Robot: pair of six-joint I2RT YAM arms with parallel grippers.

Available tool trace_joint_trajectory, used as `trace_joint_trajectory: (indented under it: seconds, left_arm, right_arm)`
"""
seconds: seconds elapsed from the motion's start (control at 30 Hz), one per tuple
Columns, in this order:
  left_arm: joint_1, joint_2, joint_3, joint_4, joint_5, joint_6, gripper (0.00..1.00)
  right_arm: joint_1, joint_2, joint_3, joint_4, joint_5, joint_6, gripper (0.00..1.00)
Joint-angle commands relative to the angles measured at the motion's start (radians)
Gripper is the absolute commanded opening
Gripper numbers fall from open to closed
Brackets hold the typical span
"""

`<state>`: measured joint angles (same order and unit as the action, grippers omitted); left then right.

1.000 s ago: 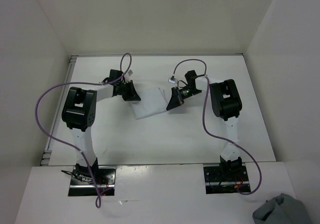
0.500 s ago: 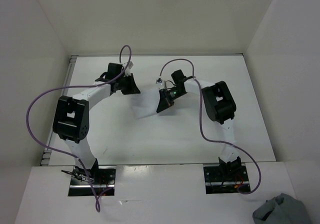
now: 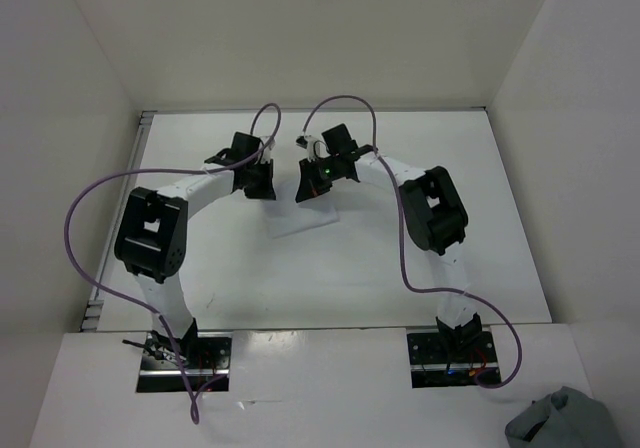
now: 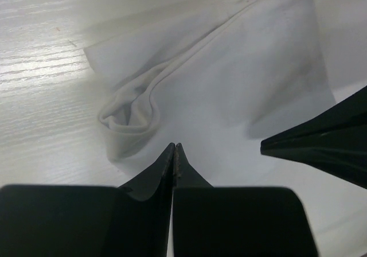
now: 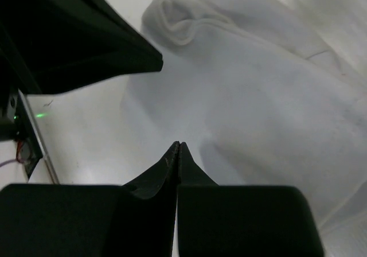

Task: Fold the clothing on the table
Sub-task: Fold the skirt

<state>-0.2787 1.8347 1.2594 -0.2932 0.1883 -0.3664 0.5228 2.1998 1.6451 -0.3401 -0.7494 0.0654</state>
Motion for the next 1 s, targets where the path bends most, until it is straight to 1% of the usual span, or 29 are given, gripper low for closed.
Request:
trace_joint_trajectory:
  seconds: [0.0,0.13,0.27,0.3,0.53,0.63,0.7,0.97]
  left_arm:
    - [-0.048,0.037,0.049,-0.04,-0.101,0.034,0.0]
    - [-0.095,0.067,0.058,-0.049,-0.205,0.043,0.0]
    - [-0.116,0.109,0.077,-0.058,-0.289,0.052,0.0]
    - [-0.128,0.127,0.09,-0.067,-0.334,0.052,0.0]
    - [-0.128,0.185,0.167,-0.118,-0.504,0.052,0.0]
    - [-0.128,0.21,0.222,-0.141,-0.556,0.061,0.0]
    - [-0.128,0.222,0.259,-0.155,-0.567,0.07,0.0]
    - [-0.128,0.241,0.317,-0.164,-0.609,0.08,0.0]
  right_arm:
    - [0.016,-0.025,0.044,0.066,0.152,0.053,0.0]
    - [0.026,0.026,0.087,0.03,0.205,0.053,0.0]
    - [0.045,0.067,0.128,-0.02,0.226,0.053,0.0]
    - [0.045,0.067,0.128,-0.02,0.237,0.053,0.0]
    - [0.065,0.087,0.137,-0.049,0.278,0.053,0.0]
    - [0.065,0.109,0.137,-0.069,0.288,0.042,0.0]
    - [0.065,0.12,0.147,-0.079,0.308,0.042,0.0]
    - [0.065,0.149,0.157,-0.122,0.329,0.024,0.0]
